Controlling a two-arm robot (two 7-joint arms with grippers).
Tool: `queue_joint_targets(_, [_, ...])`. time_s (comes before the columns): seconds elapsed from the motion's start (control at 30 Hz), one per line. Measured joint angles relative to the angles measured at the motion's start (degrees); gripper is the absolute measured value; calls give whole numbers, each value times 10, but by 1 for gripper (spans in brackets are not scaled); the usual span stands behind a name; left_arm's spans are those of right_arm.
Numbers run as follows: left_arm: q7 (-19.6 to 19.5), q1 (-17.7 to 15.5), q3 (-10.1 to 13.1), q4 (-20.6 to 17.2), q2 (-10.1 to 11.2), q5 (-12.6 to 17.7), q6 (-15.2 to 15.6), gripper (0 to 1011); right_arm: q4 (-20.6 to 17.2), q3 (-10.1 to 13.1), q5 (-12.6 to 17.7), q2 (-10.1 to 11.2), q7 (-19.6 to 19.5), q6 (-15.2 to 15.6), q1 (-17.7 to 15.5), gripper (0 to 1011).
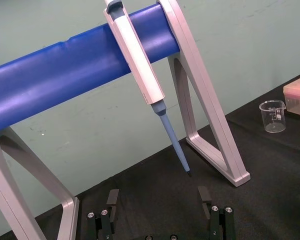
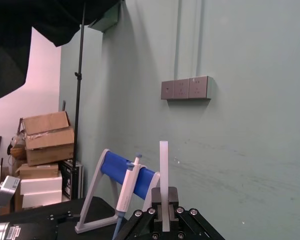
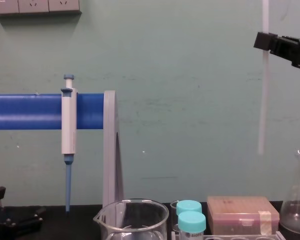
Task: Pick up the stirring rod with one hand, then place it down.
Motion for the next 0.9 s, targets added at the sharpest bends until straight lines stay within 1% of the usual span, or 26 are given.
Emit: queue_joint_targets(0.9, [0, 0, 0, 0, 0, 0, 0, 1000, 2, -4, -5, -2, -3, 3, -3, 70])
